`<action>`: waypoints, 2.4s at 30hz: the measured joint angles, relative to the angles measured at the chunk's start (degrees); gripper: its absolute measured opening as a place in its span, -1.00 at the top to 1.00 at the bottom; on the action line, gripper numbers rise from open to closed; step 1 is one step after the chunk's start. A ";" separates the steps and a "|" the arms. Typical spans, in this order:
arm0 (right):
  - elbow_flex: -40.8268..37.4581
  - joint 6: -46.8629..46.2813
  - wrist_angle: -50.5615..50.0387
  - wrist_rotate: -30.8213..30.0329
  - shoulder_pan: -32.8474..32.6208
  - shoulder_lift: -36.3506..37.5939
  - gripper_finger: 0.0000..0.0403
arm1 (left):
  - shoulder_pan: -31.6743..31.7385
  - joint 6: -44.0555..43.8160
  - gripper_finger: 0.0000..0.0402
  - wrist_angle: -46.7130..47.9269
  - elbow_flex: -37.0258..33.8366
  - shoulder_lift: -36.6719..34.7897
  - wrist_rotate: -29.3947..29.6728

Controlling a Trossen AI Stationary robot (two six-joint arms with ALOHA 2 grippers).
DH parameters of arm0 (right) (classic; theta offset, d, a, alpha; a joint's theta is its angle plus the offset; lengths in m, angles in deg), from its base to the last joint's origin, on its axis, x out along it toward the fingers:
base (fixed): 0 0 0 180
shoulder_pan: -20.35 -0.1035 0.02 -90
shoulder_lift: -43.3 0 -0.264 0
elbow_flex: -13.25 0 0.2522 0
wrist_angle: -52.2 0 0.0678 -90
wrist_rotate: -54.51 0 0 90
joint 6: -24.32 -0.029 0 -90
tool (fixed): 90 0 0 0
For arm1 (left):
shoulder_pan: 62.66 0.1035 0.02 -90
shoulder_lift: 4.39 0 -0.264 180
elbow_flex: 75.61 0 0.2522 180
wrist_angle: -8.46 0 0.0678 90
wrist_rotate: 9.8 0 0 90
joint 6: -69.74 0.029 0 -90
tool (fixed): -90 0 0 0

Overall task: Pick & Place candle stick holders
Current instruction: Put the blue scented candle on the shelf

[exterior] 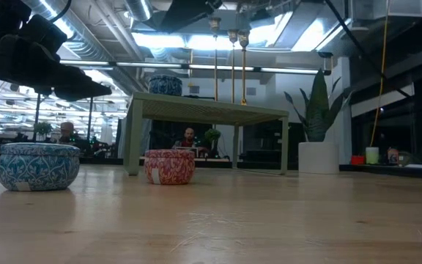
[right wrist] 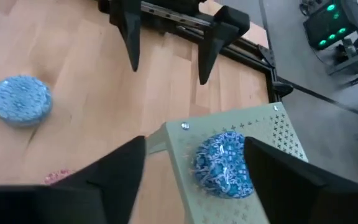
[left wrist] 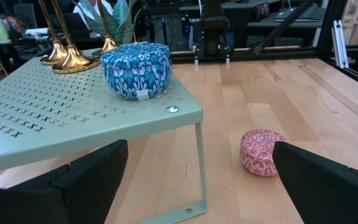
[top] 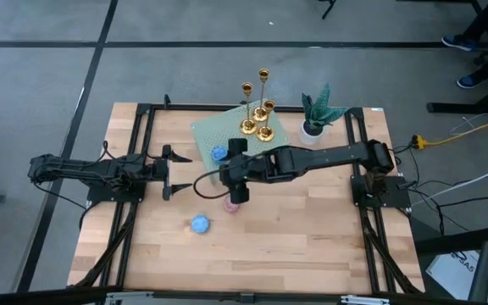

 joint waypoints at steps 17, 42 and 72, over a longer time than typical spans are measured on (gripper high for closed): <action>-7.90 1.21 3.52 2.84 0.83 0.02 0.93 | 0.00 0.00 -0.99 0.00 0.00 0.00 0.00; -9.90 -0.37 14.62 4.98 10.96 -1.45 0.99 | 0.00 0.00 -0.99 -0.02 0.01 0.00 0.00; -12.15 -3.79 13.08 6.47 7.85 -2.38 0.99 | 0.00 0.00 -0.99 0.00 0.01 -0.01 0.00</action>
